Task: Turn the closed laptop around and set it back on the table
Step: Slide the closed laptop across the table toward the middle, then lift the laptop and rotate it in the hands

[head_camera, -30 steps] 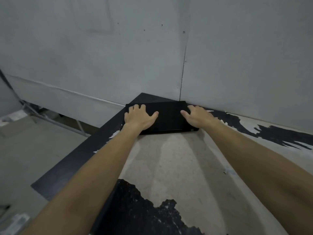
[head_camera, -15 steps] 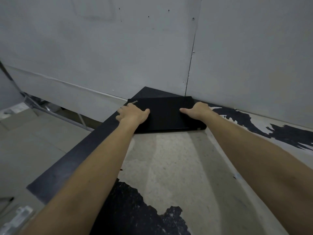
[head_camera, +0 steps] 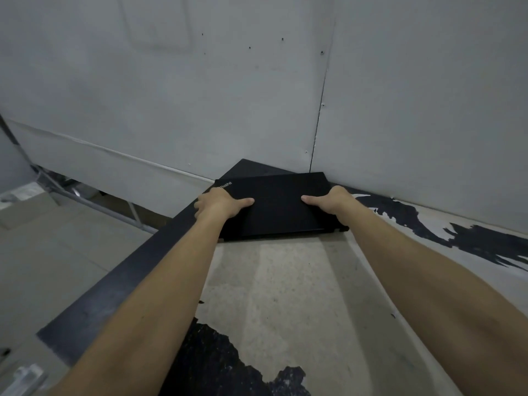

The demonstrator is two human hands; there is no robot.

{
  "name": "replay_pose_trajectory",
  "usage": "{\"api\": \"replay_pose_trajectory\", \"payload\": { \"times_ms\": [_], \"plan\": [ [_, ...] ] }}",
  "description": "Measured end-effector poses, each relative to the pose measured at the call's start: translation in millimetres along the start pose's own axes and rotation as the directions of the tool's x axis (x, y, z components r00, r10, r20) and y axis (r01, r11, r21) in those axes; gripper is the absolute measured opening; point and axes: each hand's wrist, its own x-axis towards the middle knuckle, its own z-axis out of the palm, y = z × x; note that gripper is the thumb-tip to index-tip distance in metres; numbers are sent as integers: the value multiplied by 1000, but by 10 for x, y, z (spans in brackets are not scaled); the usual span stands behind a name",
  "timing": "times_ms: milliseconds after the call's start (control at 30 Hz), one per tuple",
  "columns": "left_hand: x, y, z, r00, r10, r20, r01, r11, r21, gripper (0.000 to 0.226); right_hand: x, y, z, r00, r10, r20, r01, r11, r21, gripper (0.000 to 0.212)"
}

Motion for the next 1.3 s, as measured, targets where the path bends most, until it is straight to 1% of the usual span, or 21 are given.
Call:
{"api": "replay_pose_trajectory", "payload": {
  "times_ms": [167,267,333,433,600,733,867,967,1033,1133,1233,1300],
  "plan": [
    [-158,22,-27,999,36,22,-33,993,-111,126,-119,63,-150,999,22,24,-24,993,112,81],
    [-337,85,-35,998,56,28,-49,977,-206,125,-230,132,-279,998,43,38,-49,987,153,78],
    [-440,137,-32,996,81,33,-70,969,-236,127,-317,194,-369,999,47,25,-50,985,166,75],
    [-608,228,-30,990,132,42,-119,963,-241,128,-470,314,-516,998,59,11,-60,980,188,63],
    [-966,380,-10,977,207,50,-192,959,-210,127,-771,588,-771,999,52,-12,-47,964,260,61],
    [-1240,503,92,959,275,67,-253,940,-230,128,-1026,875,-1005,997,79,-18,-69,937,342,65],
    [-1534,630,244,932,351,93,-321,916,-243,127,-1328,1200,-1284,992,123,-21,-106,918,383,61],
    [-1791,748,389,899,418,127,-376,888,-265,127,-1592,1520,-1481,988,142,-57,-99,880,464,71],
    [-1952,824,485,880,456,133,-410,870,-275,124,-1758,1712,-1557,986,150,-74,-86,832,549,66],
    [-2181,923,604,851,505,144,-453,845,-284,122,-1969,1969,-1639,980,175,-93,-70,744,664,66],
    [-2314,999,672,835,525,166,-475,839,-265,123,-2140,2112,-1686,981,173,-90,-57,695,716,49],
    [-2373,1043,704,823,537,186,-486,834,-261,122,-2237,2179,-1712,978,182,-99,-50,671,740,41]
  ]
}}
